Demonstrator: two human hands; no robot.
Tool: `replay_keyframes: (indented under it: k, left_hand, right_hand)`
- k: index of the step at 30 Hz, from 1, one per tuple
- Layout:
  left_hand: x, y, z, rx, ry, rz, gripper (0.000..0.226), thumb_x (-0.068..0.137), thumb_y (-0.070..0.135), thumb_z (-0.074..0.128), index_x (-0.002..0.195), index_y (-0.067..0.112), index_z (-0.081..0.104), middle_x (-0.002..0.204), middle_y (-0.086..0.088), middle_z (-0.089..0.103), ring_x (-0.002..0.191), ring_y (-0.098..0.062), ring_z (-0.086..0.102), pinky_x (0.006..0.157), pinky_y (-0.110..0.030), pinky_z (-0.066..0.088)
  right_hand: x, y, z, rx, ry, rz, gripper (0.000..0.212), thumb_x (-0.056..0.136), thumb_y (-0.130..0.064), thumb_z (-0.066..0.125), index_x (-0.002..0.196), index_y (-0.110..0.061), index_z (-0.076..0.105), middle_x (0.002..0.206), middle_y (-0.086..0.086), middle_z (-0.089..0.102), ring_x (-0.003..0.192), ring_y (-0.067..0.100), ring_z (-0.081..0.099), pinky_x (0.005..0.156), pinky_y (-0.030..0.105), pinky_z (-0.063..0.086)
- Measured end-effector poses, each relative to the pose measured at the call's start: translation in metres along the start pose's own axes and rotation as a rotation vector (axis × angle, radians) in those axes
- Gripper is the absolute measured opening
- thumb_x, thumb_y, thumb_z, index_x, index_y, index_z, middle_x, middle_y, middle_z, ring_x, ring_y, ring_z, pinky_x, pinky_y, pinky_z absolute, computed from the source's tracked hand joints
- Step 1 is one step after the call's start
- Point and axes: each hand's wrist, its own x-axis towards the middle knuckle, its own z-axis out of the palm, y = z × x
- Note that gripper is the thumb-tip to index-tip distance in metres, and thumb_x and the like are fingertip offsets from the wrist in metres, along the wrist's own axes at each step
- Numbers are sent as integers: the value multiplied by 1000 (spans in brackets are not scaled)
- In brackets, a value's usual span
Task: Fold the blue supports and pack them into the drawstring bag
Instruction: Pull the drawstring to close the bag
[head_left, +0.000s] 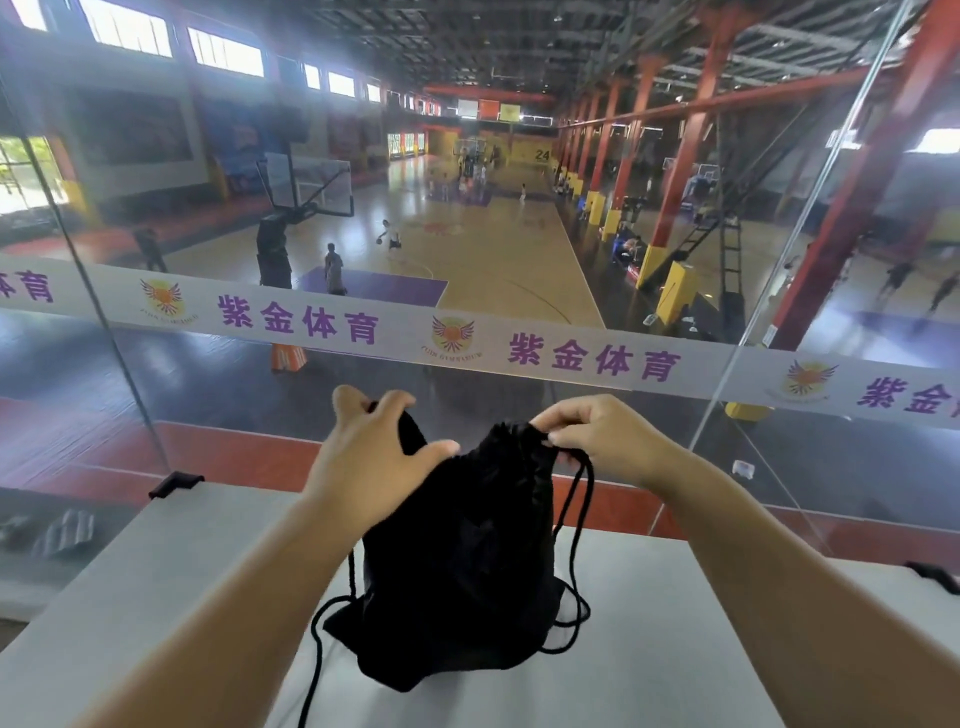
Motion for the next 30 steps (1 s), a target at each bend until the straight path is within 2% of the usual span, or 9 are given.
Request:
replay_keyframes:
  k: [4,10,14,16,19,21,24,27,30]
  left_hand:
    - [-1,17,20,260,40,81,89,69,82,44,141,33,27,131,-3,14,105,-26,59,74,-31,52]
    - [4,31,47,-79,-215,340,85,67,72,59,140,47,24,131,20,25,106,-5,49,84,-24,43]
    - [8,39,68,-142,-232,389,57,73,51,65,125,41,46,131,21,50,111,-4,55,91,-27,47]
    - [10,39,72,-148,-230,339,30,75,40,62,102,37,51,99,12,65,87,-10,62,77,-33,53]
    - [14,31,74,-64,-229,313,17,75,34,58,85,31,45,71,5,61,63,-12,58,61,-33,49]
    - [16,26,74,36,-235,344,17,76,35,56,90,32,46,71,7,61,63,-10,57,60,-31,48]
    - [21,16,73,165,-241,393,20,79,35,52,99,36,52,88,11,61,76,-11,58,68,-31,51]
    - [28,6,70,186,-236,352,12,82,35,52,93,33,54,90,11,57,78,-11,57,71,-33,52]
    - [28,7,68,163,-223,338,9,85,36,50,93,30,51,88,11,57,74,-13,57,70,-35,51]
  right_hand:
    - [-6,-2,4,46,-27,-92,10,87,-4,62,93,-12,60,80,6,69,71,23,67,79,36,57]
    - [-7,4,6,20,32,-138,21,86,-13,66,87,-25,49,83,-3,64,81,18,67,84,43,55]
    - [-10,7,8,91,106,-125,20,87,-12,63,86,-25,49,89,8,66,87,26,66,84,43,55]
    - [-12,13,4,60,181,-111,15,89,-13,61,88,-25,51,88,3,64,86,22,64,84,39,55]
    - [-20,25,-7,-83,177,-88,12,89,-26,63,101,-26,61,89,-7,63,85,11,61,78,24,51]
    - [-26,33,-12,-254,115,-76,20,87,-32,65,106,-26,68,93,-13,64,86,6,60,76,15,44]
    - [-30,47,-19,-430,166,-48,17,90,-32,61,98,-24,74,89,-7,65,84,11,60,77,25,48]
    - [-34,63,-21,-446,229,42,19,93,-35,54,93,-25,71,87,-4,64,82,16,60,75,31,48]
    - [-34,70,-10,-406,124,130,21,93,-41,53,87,-22,62,75,-1,63,65,15,56,62,30,44]
